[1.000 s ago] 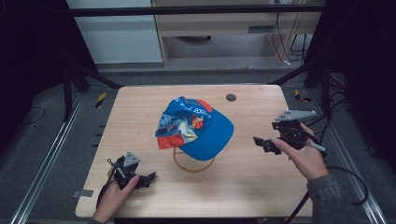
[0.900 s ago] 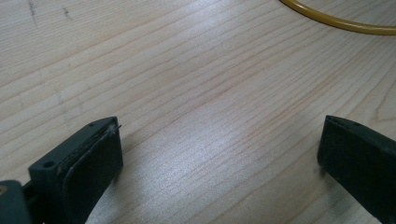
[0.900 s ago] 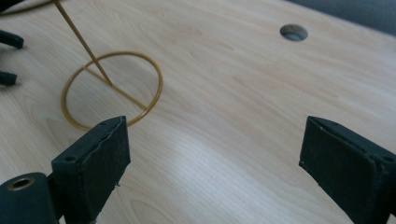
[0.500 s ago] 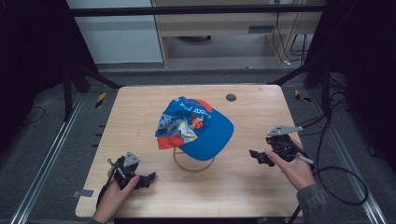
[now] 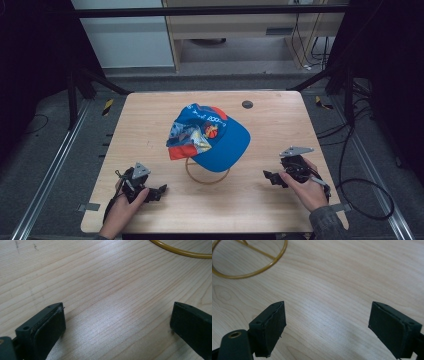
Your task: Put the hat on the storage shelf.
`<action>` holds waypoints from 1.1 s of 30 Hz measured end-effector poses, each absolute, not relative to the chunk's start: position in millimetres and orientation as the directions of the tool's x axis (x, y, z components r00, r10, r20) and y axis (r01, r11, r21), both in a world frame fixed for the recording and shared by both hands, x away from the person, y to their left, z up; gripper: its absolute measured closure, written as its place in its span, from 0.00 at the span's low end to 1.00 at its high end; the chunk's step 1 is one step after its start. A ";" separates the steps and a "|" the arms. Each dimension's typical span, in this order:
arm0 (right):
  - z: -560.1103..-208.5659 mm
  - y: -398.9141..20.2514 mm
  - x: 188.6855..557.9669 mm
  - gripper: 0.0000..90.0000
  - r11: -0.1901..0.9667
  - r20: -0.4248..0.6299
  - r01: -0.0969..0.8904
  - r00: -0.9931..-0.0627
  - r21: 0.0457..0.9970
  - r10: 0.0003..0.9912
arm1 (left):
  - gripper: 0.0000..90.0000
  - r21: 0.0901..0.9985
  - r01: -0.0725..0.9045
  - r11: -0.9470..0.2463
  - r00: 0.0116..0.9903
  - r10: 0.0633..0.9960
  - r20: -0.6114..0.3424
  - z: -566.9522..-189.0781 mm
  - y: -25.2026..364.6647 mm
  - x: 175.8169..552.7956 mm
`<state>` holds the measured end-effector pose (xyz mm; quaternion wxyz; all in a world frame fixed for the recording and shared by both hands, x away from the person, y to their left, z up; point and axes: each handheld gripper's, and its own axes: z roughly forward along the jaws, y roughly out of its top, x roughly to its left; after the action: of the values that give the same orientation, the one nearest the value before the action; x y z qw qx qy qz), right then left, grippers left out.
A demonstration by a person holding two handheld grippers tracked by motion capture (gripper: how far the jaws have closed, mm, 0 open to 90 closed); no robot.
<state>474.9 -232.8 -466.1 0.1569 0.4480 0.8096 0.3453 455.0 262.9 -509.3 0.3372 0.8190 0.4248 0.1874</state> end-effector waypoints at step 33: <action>-507.0 -218.7 479.9 0.12 0.283 0.052 0.634 -0.455 0.720 0.889 | 0.00 0.712 0.569 -0.411 0.568 0.823 0.021 -509.3 262.8 455.0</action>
<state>479.9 -218.7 -507.0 0.1837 0.4884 0.7795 0.3465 455.0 262.8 -509.3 0.3373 0.8188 0.4249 0.1880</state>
